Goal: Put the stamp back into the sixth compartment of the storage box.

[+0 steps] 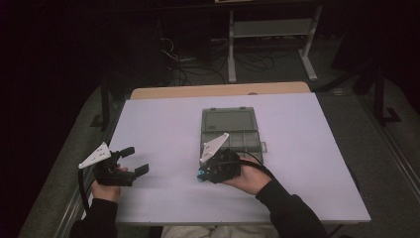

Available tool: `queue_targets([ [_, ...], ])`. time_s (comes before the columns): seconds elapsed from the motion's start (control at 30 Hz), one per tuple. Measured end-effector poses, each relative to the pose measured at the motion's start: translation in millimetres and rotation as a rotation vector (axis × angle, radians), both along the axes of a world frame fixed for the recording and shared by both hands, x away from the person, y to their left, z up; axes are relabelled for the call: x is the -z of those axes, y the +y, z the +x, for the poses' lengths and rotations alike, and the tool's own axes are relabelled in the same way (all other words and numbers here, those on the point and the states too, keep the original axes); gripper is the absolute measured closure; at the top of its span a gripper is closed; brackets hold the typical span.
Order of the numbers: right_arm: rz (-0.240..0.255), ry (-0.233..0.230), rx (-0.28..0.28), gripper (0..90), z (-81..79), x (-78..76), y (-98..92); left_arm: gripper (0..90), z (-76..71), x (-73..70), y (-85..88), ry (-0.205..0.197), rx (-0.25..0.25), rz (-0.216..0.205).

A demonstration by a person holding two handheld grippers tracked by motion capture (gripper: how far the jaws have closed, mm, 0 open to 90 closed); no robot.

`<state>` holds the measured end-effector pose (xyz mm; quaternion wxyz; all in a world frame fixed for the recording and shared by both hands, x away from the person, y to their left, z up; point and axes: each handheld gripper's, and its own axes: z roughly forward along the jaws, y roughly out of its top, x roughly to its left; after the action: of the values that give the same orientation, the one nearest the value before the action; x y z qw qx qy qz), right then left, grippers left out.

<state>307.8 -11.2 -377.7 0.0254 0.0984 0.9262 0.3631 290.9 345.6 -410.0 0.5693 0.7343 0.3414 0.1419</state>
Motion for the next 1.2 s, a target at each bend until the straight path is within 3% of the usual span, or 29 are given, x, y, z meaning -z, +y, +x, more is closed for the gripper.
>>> queue_targets([
  [0.53,0.010,-0.028,0.021,70.7,10.3,-17.1,-7.9,0.0,0.2,0.1,0.1,0.001,0.000,-0.001],
  [1.2,0.025,-0.020,0.075,70.7,26.3,-21.3,-21.5,0.0,0.0,0.0,0.2,0.001,-0.003,-0.002],
])
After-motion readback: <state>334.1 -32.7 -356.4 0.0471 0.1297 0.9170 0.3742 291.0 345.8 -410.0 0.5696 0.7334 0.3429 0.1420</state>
